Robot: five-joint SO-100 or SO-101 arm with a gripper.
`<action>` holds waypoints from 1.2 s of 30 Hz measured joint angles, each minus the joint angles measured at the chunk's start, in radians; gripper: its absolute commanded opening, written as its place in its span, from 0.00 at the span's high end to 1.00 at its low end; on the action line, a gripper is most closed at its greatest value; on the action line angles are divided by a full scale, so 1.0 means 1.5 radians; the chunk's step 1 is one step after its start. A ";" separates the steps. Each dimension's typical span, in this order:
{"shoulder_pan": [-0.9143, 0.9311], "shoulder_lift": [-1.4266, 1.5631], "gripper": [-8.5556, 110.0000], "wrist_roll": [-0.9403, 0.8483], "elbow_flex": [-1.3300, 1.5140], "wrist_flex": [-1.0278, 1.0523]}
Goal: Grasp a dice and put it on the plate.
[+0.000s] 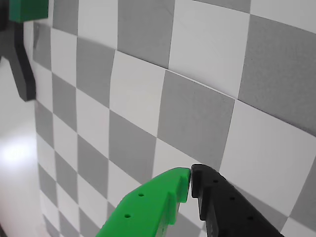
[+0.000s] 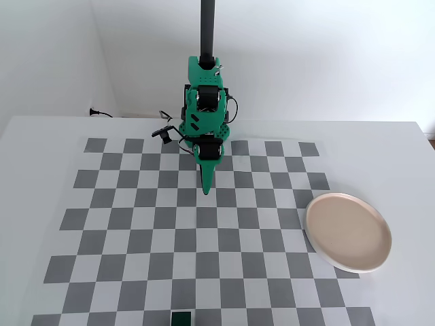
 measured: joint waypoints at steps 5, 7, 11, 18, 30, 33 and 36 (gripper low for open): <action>0.031 0.000 0.96 -0.161 0.000 0.000; 0.043 0.000 0.96 -0.216 0.000 0.003; 0.060 0.000 0.96 -0.328 0.000 -0.016; 0.039 0.000 0.96 -0.537 0.000 -0.102; 0.037 0.000 0.96 -0.854 0.000 -0.171; 0.042 0.000 0.96 -0.918 0.000 -0.181; 0.057 0.000 0.93 -0.954 0.000 -0.195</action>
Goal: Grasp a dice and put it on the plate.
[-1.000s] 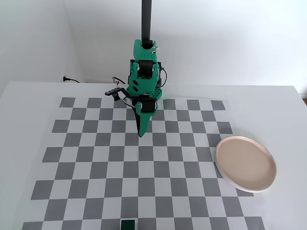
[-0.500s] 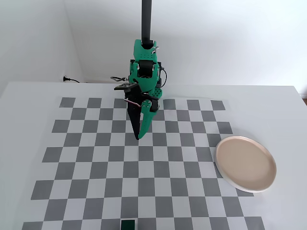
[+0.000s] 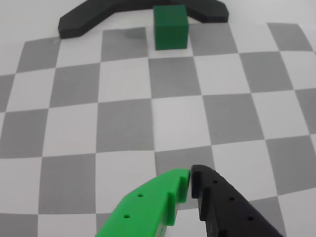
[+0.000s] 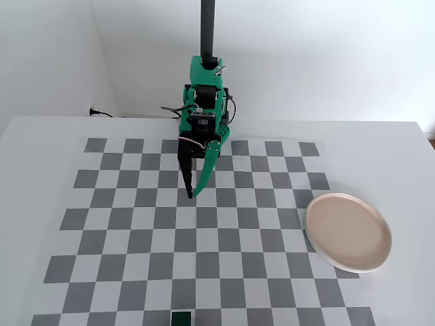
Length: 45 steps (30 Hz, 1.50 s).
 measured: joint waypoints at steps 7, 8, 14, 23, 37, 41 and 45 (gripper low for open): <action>0.003 0.000 0.87 0.000 0.000 -0.003; 0.004 0.000 0.86 0.008 0.000 -0.003; 0.006 -0.010 0.83 0.034 0.000 -0.032; 0.007 -0.190 0.83 0.034 -0.013 -0.166; 0.019 -0.629 0.83 0.050 -0.253 -0.320; 0.019 -0.712 0.82 0.042 -0.310 -0.343; 0.012 -0.797 0.81 0.029 -0.364 -0.364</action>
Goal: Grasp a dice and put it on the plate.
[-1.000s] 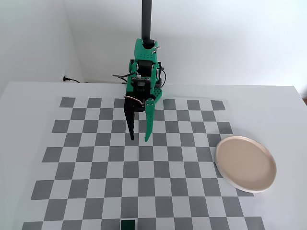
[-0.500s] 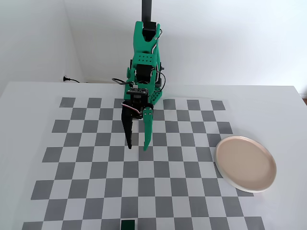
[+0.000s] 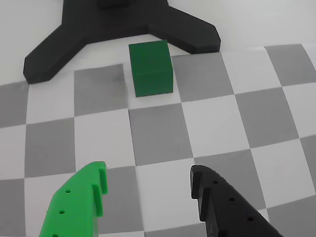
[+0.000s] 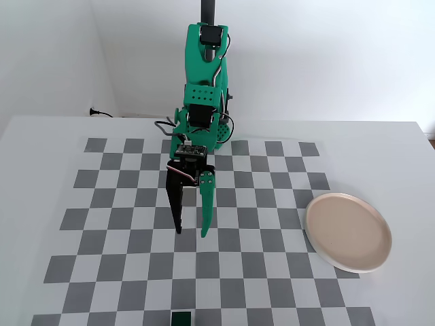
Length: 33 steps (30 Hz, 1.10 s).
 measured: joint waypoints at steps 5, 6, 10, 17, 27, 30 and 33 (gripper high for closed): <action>-0.005 -0.103 0.81 -0.006 -0.083 -0.006; -0.005 -0.122 0.81 -0.006 -0.098 -0.007; -0.013 -0.186 0.80 -0.005 -0.145 -0.025; -0.018 -0.283 0.79 -0.005 -0.221 -0.037; -0.010 -0.417 0.77 0.007 -0.328 -0.047; 0.005 -0.446 0.77 0.014 -0.355 -0.047; 0.007 -0.467 0.77 0.014 -0.373 -0.047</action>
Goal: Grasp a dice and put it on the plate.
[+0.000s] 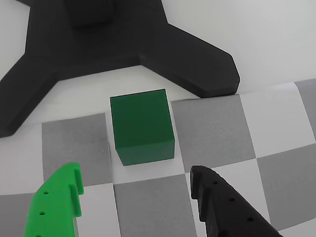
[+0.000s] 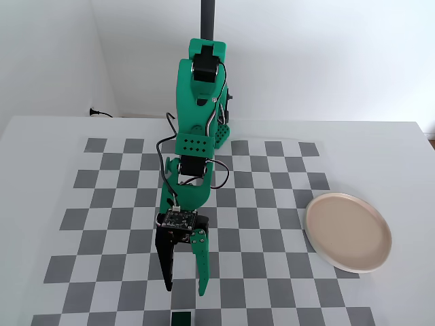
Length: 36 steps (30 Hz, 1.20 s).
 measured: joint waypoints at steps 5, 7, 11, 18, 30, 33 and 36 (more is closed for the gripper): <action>0.011 -0.032 0.77 0.000 -0.026 0.000; 0.009 -0.042 0.77 0.000 -0.032 0.000; 0.010 -0.050 0.77 0.004 -0.042 0.000; 0.008 -0.062 0.76 0.005 -0.047 -0.008; -0.012 -0.132 0.76 0.005 -0.126 -0.002; -0.012 -0.149 0.76 0.005 -0.142 0.003; -0.012 -0.168 0.76 0.011 -0.161 0.006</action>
